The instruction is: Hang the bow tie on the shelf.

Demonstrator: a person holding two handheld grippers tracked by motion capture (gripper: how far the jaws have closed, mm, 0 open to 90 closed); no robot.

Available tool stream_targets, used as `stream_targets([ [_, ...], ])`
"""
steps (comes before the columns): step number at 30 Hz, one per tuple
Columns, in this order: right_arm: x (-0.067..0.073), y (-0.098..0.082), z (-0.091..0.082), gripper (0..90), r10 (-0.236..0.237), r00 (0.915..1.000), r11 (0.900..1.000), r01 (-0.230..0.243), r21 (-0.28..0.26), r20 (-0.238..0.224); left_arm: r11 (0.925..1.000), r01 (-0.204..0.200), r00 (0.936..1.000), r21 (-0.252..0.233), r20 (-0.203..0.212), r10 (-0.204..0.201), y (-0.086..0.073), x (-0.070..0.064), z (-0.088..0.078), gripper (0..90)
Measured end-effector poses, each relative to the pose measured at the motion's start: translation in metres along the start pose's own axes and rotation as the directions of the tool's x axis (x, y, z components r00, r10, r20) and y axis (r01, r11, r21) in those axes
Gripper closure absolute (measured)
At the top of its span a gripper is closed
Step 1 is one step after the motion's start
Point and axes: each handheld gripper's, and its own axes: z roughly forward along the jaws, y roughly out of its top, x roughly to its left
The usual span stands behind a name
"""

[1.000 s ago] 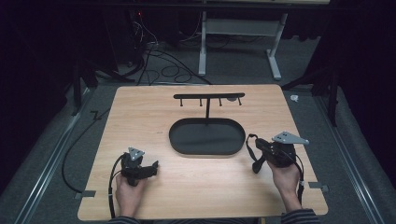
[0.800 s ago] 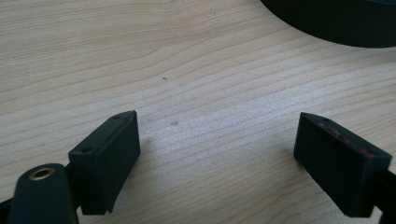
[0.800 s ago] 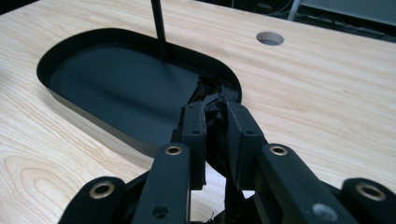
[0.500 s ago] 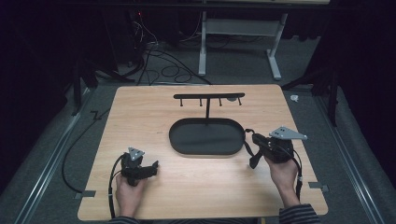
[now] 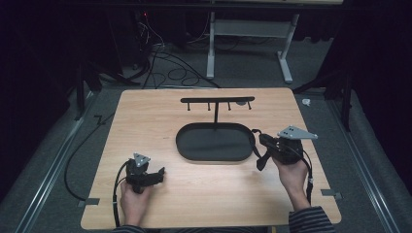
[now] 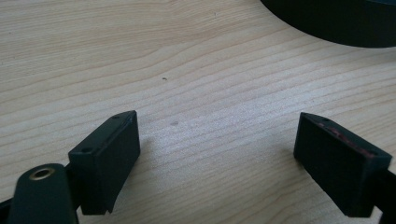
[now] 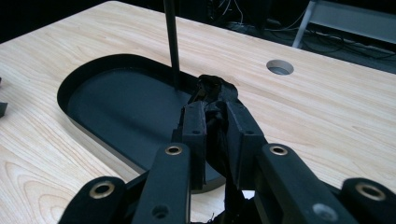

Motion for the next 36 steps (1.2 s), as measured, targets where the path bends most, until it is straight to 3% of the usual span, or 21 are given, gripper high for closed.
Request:
stream_targets([
  [31, -0.005, 0.025, 0.004, 80.4, -0.006, 0.9996, 0.999, 0.005, -0.034, -0.027, 1.0, 0.001, 1.0, -0.002, 0.0, -0.001, 0.0, 0.0, 0.0, 14.9],
  [36, -0.009, 0.029, 0.004, 80.4, 0.011, 0.9997, 0.999, -0.012, -0.049, -0.022, 1.0, 0.001, 1.0, -0.002, 0.0, -0.001, 0.0, 0.0, 0.0, 14.9],
])
